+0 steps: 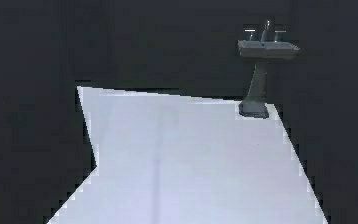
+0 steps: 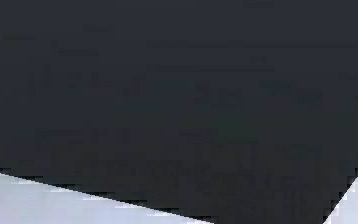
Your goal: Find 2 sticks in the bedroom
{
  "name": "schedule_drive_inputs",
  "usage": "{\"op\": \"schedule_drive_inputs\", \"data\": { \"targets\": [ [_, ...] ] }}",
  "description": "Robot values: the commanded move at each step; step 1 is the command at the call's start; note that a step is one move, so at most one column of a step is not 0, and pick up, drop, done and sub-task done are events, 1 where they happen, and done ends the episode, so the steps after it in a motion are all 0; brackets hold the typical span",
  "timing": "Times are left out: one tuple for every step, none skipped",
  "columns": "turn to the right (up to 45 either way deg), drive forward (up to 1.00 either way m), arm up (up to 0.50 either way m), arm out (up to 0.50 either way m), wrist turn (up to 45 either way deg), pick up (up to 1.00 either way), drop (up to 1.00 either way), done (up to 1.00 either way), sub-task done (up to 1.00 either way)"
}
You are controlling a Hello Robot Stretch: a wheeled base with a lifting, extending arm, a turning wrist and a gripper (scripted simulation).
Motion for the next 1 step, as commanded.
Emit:
{"op": "schedule_drive_inputs", "data": {
  "targets": [
    [0.0,1.00,0.00,0.00,0.0,0.00,0.00,0.00,0.00]
  ]
}}
